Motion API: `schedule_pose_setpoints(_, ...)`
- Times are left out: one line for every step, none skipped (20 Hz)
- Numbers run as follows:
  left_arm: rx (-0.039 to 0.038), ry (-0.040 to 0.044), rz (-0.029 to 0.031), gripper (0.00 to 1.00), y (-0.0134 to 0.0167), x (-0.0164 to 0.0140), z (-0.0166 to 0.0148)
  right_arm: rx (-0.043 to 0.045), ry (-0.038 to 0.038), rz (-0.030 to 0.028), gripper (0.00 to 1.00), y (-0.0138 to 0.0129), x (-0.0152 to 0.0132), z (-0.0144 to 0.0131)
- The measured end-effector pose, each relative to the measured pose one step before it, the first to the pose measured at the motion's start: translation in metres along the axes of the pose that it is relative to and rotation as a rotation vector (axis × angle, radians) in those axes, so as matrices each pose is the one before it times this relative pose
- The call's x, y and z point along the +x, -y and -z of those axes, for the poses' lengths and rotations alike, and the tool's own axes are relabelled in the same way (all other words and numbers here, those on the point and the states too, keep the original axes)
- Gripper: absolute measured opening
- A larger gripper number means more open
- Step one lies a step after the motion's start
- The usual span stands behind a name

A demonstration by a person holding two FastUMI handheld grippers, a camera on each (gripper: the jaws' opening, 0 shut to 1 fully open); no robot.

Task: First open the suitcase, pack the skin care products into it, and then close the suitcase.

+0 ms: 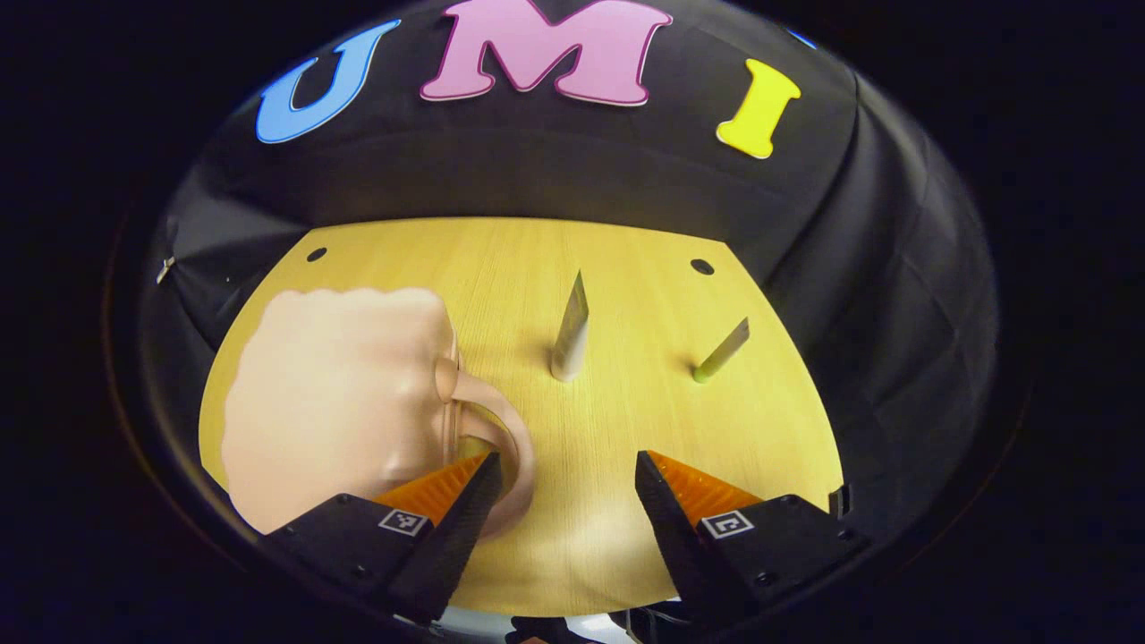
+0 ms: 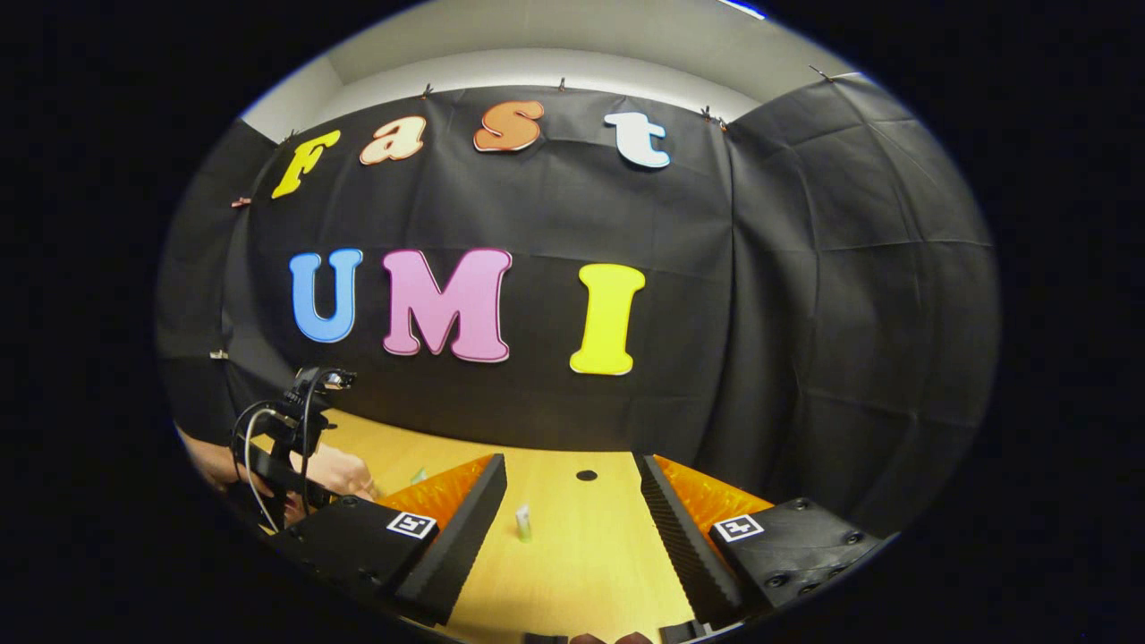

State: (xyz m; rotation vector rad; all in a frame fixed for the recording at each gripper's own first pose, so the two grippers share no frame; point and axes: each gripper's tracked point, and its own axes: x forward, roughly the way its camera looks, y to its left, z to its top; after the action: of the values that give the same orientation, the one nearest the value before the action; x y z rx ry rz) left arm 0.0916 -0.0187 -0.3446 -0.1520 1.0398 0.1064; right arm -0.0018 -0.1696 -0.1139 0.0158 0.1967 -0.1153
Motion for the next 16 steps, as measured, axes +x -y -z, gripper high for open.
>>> schedule_pose_setpoints(0.00688,-0.02281,-0.02237,0.95,-0.00367,0.01397,-0.00027,0.00341,-0.01737,0.00327,0.96,0.00878,0.00188,0.00696)
schedule_pose_setpoints(0.01268,-0.02073,-0.03088,0.95,-0.00565,0.01174,-0.00103,0.00746,-0.01671,0.00127,0.96,0.007,0.00157,0.00565)
schedule_pose_setpoints(0.01043,-0.02258,-0.02185,0.95,-0.00393,0.01124,0.00045,0.01036,-0.01322,0.00073,0.96,0.00666,0.00288,0.00412)
schedule_pose_setpoints(0.00158,-0.01636,-0.01643,0.95,-0.00101,0.00981,0.00165,0.00986,-0.01341,0.00089,0.96,0.00594,0.00204,0.0044)
schedule_pose_setpoints(-0.00381,-0.01614,-0.01263,0.95,-0.00139,0.00964,0.00062,0.00788,-0.01381,0.00328,0.96,0.00593,0.00083,0.00359)
schedule_pose_setpoints(-0.00701,-0.01574,-0.00739,0.95,-0.00054,0.00835,0.00166,0.00808,-0.0109,0.00239,0.96,0.0053,0.00162,0.00236)
schedule_pose_setpoints(-0.01044,-0.02253,-0.01163,0.94,-0.00207,0.00907,0.00443,0.00538,-0.00232,0.00362,0.96,0.00608,0.00202,0.00092)
schedule_pose_setpoints(-0.00972,-0.02554,0.01561,0.92,0.00355,0.00737,0.00367,0.00348,-0.00279,0.00236,0.96,0.00553,0.00169,0.00119)
schedule_pose_setpoints(-0.00663,-0.02375,0.0358,0.91,0.00564,0.01047,0.00498,0.00058,-0.00443,0.00223,0.96,0.00462,0.00217,0.00205)
schedule_pose_setpoints(-0.0041,-0.03361,0.00079,0.8,-0.00195,0.00682,0.00629,0.00051,-0.00932,-0.00123,0.96,0.00424,0.00174,0.0025)
schedule_pose_setpoints(-0.00092,-0.01158,-0.03403,0.69,-0.01024,0.002,0.00185,0.00108,-0.01312,-0.00391,0.96,0.00314,0.00219,0.00405)
schedule_pose_setpoints(-0.00902,0.00222,-0.02062,0.47,-0.01029,0.00443,-0.00119,0.00005,-0.01298,-0.00718,0.96,0.00223,0.00232,0.00316)
schedule_pose_setpoints(-0.01779,-0.00616,0.03277,0.25,0.00593,-0.00455,-0.00039,-0.00637,-0.00662,-0.00529,0.96,0.00175,0.00219,0.00251)
schedule_pose_setpoints(-0.0067,-0.00517,0.03547,0.19,0.00423,-0.00977,-0.00314,-0.01083,-0.00247,-0.00337,0.96,0.00127,0.00277,0.00193)
schedule_pose_setpoints(0.00648,0.00498,0.01337,0.16,0.00098,-0.01449,-0.00613,-0.0114,0.00468,-0.00429,0.96,-0.00004,0.00298,-0.00019)
schedule_pose_setpoints(0.02394,0.02413,0.00006,0.18,-0.00003,-0.01751,-0.01035,-0.00574,0.00159,-0.0069,0.96,-0.00271,0.00486,-0.0008)
